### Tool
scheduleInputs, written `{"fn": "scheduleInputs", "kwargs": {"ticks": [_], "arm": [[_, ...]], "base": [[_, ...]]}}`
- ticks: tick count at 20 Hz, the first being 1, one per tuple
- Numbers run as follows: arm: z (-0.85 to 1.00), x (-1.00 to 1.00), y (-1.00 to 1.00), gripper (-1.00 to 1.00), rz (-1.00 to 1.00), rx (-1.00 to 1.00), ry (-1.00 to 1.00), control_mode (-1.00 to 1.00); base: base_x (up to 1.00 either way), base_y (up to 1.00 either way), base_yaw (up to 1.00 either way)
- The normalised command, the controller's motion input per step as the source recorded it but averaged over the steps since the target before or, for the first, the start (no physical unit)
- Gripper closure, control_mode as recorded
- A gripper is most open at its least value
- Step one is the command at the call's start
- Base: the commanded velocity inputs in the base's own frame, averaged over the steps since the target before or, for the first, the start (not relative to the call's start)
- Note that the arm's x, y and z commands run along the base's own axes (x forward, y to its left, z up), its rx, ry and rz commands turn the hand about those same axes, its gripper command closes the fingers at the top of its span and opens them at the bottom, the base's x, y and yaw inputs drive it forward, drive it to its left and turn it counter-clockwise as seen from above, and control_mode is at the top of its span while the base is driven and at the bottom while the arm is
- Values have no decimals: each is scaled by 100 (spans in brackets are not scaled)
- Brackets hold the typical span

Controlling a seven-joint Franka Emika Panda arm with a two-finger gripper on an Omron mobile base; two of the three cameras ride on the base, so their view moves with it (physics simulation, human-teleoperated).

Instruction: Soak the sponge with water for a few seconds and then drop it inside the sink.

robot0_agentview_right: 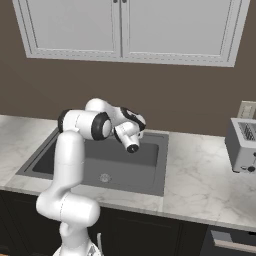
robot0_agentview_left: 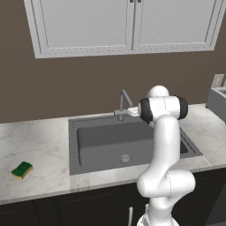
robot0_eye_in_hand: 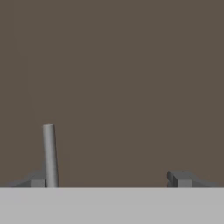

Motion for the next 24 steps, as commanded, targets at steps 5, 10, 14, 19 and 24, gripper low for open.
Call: {"fn": "scheduleInputs", "kwargs": {"ticks": [5,10,14,19,24], "arm": [[-17,14,-63,-100,-4,0,0,-100],[-28,23,-69,-100,-4,0,0,-100],[-28,22,-72,-100,-4,0,0,-100],[-32,14,-79,-100,-5,0,0,-100],[-42,13,-83,-100,-6,0,0,-100]], "base": [[0,0,0],[0,0,0],[0,0,0],[0,0,0],[0,0,0]]}}
